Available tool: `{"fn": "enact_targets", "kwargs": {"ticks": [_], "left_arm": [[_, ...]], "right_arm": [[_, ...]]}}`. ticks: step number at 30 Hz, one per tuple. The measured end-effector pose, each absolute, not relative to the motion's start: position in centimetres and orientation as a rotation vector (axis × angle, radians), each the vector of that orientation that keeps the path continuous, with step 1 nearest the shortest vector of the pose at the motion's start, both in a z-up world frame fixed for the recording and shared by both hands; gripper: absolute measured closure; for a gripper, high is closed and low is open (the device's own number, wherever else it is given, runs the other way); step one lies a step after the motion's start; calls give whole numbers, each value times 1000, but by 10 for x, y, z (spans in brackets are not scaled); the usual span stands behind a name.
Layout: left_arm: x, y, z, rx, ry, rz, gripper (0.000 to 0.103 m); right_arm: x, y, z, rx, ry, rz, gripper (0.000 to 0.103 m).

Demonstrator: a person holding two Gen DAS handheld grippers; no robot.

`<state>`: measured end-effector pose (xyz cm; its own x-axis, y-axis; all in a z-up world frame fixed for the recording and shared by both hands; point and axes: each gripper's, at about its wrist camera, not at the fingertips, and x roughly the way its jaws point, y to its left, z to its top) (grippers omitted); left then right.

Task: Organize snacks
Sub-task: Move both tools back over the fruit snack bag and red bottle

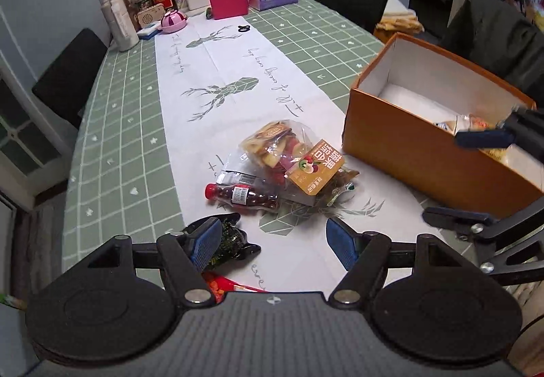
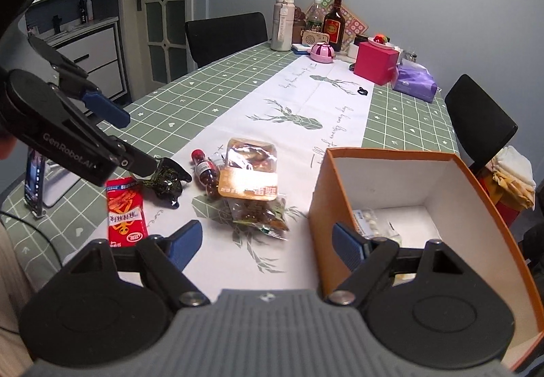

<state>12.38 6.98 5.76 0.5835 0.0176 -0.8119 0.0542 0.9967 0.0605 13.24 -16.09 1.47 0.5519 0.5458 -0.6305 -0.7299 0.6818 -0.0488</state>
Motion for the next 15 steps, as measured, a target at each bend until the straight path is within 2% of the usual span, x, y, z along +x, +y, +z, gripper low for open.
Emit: {"fn": "enact_targets", "kwargs": {"ticks": [3, 8, 15], "left_arm": [[124, 85, 48, -38, 913, -48, 20], [134, 89, 31, -116, 897, -70, 20], [161, 86, 9, -126, 879, -58, 17]], "right_arm": [[136, -150, -4, -307, 635, 746, 33], [150, -134, -32, -325, 673, 695, 50], [168, -118, -46, -349, 639, 679, 50]]}}
